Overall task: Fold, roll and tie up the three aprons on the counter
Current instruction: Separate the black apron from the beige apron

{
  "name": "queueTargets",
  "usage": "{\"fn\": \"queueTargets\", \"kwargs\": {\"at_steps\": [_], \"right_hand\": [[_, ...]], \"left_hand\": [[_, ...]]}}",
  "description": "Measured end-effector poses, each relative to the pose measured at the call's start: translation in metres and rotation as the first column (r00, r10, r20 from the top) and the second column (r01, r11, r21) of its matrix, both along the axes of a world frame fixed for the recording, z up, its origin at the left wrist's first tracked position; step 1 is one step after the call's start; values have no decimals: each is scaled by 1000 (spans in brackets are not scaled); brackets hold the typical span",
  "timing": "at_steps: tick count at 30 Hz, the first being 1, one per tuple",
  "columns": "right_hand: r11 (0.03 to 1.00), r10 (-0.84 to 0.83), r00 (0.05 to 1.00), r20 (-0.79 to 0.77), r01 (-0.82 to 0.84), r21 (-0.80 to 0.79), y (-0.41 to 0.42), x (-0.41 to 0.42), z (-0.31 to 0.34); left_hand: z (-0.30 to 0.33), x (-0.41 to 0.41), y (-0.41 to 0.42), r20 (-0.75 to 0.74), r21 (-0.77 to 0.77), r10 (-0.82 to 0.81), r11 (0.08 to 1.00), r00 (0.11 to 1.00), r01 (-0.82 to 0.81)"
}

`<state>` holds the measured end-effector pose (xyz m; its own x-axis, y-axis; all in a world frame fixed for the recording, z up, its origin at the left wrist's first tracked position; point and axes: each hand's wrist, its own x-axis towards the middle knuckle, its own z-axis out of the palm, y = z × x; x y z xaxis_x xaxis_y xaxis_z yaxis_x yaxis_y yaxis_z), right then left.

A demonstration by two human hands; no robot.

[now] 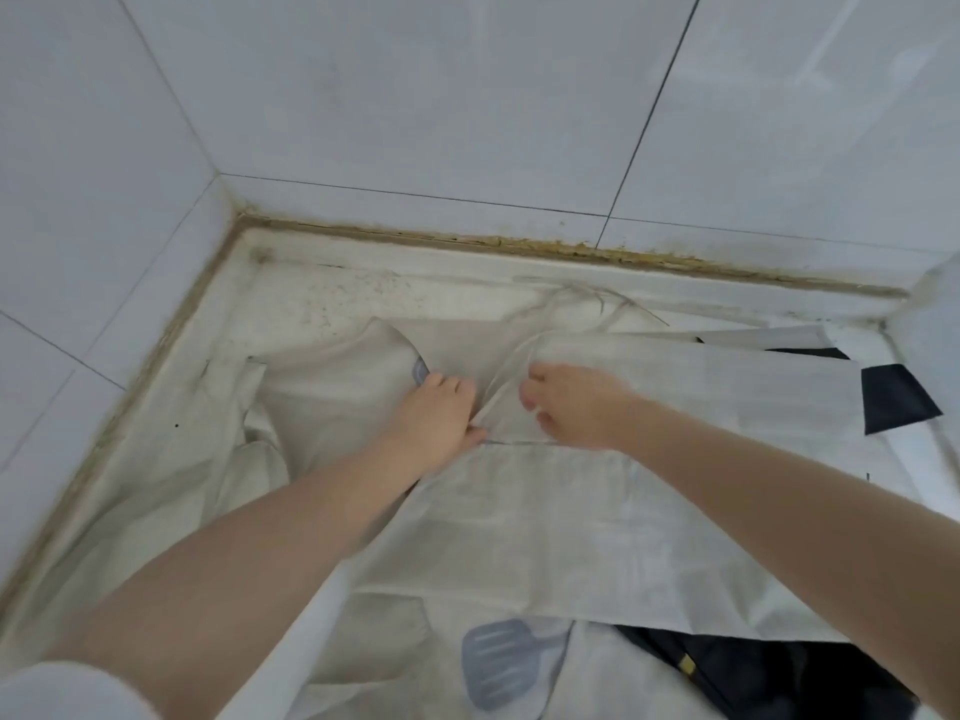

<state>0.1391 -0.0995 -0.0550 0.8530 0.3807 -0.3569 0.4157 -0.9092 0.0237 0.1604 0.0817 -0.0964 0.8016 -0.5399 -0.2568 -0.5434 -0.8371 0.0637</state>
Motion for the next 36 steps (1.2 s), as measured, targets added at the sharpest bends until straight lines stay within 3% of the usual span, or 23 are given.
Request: {"fn": "queueTargets", "kwargs": {"at_steps": [1,3,5,8,10,13,16,22,26,30,33,36], "right_hand": [[998,59,998,-36,-60,-29,-2,-15,-6],[994,74,992,-100,-82,-77,-9,-38,-20],[997,-17,991,-136,7,-73,-25,-56,-30],[989,-131,982,-138,120,-85,-47,-78,-34],[977,-178,981,-80,166,-134,-57,-88,-33],[983,-173,983,-61,169,-73,-54,-113,-23],[995,-96,972,-216,92,-30,-35,-142,-23],[995,-76,986,-149,64,-82,-26,-150,-27],[988,-155,923,-353,154,-31,-31,-139,-18],[980,-187,857,-480,199,-26,-39,-127,-7],[967,-197,854,-481,249,47,-36,-118,-2],[904,-340,856,-389,411,115,-36,-101,8]], "left_hand": [[3,-4,0,5,-33,6,999,1000,-5],[7,-9,4,168,-112,-121,984,978,140],[12,-23,8,247,-27,-275,957,929,290],[11,-51,17,-123,52,-296,951,947,304],[6,-65,27,-241,26,-258,962,936,272],[3,-87,38,-198,-76,-177,983,964,165],[5,-102,40,-194,-9,-101,995,976,101],[3,-110,41,-184,77,-61,994,981,76],[8,-108,41,-205,133,-45,988,978,73],[14,-101,46,-226,38,-39,998,973,49],[16,-92,47,-245,-12,27,999,969,-31],[25,-80,48,-240,-9,157,987,958,-163]]}}
